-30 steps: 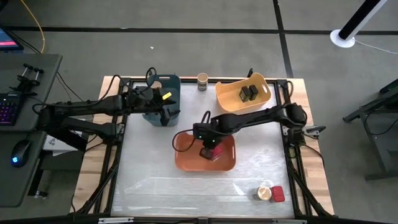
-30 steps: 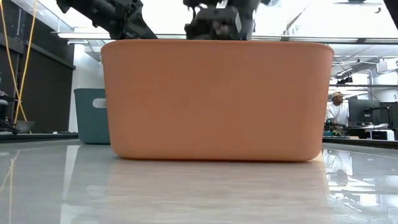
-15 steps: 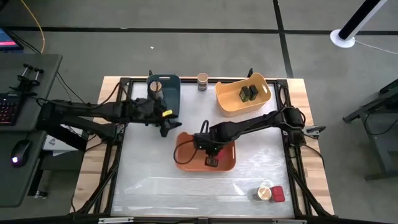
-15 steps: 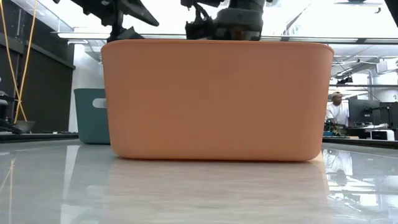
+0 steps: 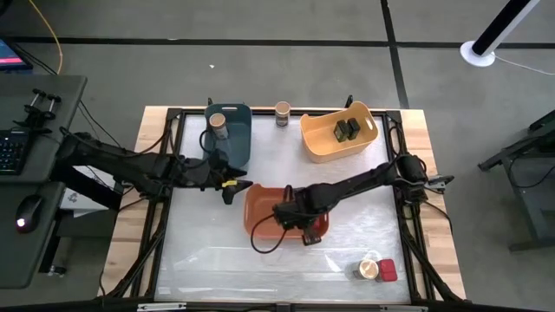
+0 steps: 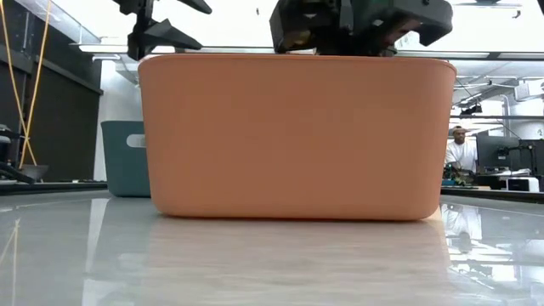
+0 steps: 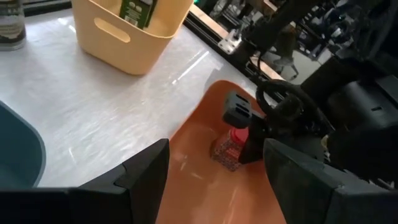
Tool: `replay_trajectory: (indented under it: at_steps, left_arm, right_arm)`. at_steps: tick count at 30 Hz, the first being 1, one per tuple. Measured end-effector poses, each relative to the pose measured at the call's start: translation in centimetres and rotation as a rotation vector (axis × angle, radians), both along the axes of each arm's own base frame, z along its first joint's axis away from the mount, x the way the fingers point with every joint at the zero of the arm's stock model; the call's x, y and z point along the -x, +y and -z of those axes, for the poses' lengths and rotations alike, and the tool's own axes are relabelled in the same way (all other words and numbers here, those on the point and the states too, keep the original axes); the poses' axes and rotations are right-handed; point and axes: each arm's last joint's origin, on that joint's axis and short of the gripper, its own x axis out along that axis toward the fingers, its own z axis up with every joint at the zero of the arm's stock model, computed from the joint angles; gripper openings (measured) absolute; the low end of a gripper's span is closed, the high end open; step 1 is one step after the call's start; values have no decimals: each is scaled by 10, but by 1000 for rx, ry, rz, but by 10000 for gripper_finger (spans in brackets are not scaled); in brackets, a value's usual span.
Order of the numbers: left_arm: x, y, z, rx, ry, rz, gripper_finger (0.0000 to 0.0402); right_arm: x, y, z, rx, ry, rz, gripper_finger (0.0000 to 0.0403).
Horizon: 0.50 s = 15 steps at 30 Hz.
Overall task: Sort spices by type
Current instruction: Put the top red seasoning can into the orange bin, then put the red seasoning can into the orange bin
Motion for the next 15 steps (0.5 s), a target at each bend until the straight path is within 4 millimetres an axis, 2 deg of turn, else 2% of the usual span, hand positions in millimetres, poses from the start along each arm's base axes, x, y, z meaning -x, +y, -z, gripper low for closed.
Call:
replay_trajectory:
  at_steps: [3,8,11,15]
  left_arm:
    - [0,-1,-1,-4,-11,-7,245]
    - [-2,1,-5,-16,-51,0,245]
    - [-3,2,-7,-20,-69,-3,245]
    - [-3,3,-7,-20,-68,-7,245]
  right_arm:
    - [-1,1,-9,31,-26,16,0]
    - [8,-3,-40,36,-99,53,0]
    - [27,-7,-62,52,-108,122,0]
    - [68,-4,-82,8,-133,242,0]
